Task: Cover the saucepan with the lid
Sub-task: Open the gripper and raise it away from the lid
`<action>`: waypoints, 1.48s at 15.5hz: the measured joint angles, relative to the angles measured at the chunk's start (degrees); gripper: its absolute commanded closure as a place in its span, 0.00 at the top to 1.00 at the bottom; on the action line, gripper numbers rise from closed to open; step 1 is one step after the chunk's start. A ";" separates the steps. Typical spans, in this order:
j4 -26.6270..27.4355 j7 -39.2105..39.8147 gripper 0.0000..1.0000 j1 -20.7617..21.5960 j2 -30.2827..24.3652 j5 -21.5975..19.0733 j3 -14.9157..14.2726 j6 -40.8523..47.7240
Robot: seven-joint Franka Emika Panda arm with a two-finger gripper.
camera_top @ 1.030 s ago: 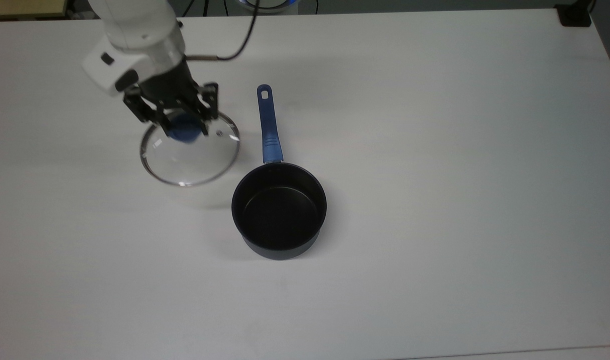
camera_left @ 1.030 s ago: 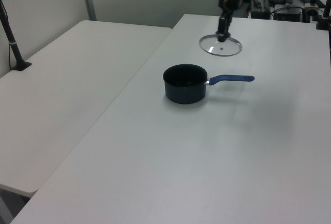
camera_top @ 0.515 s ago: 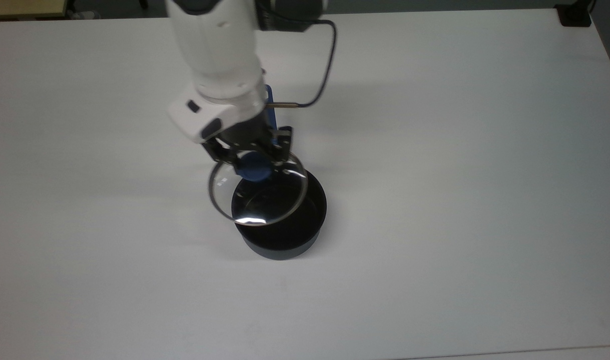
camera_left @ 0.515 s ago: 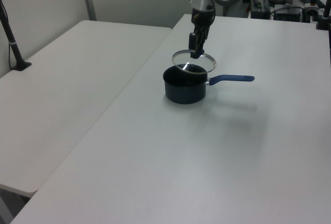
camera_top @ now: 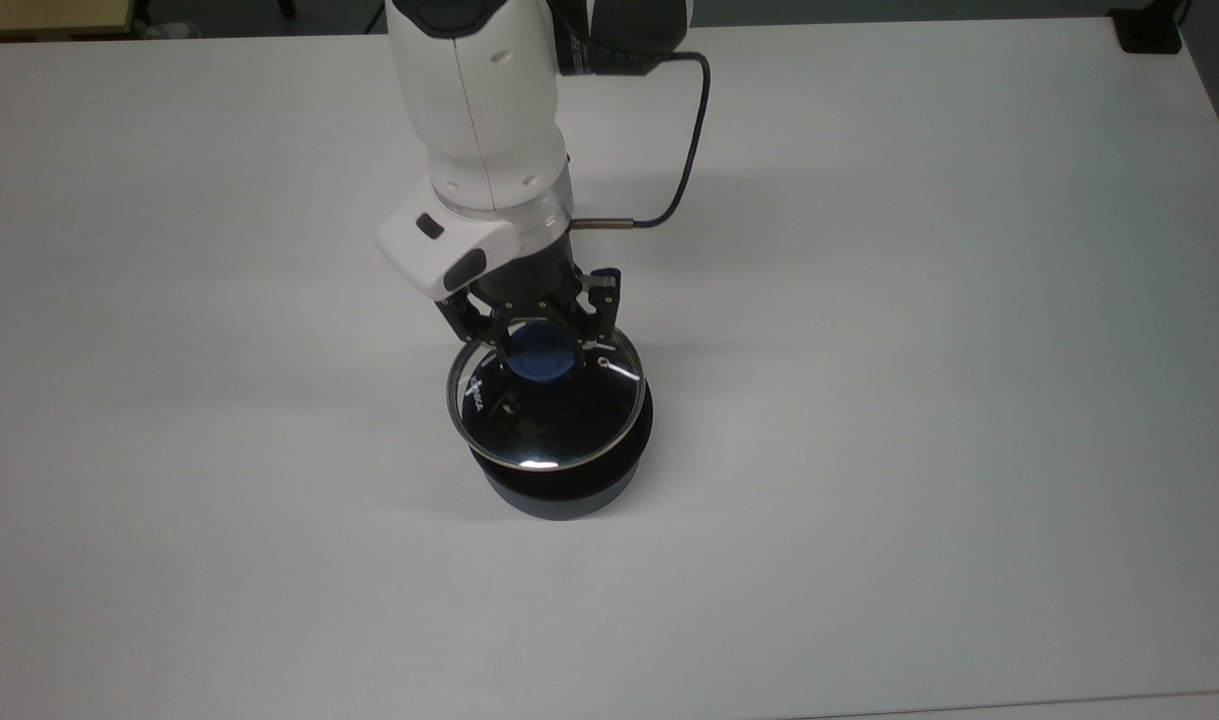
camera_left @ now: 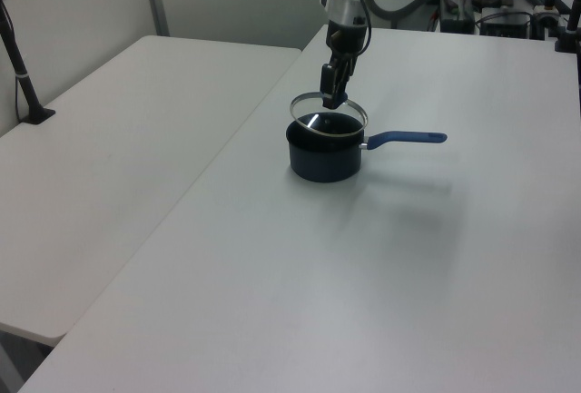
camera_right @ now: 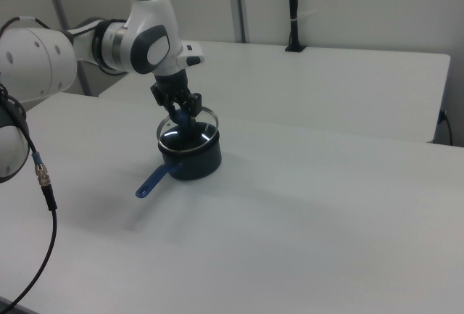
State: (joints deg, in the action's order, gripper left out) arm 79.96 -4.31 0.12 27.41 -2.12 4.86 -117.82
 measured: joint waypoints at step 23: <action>-0.83 0.00 1.00 0.72 -5.90 0.86 -1.05 11.53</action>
State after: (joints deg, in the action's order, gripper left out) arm 79.13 -4.31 0.84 21.51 -1.26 3.81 -106.29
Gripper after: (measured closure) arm 0.000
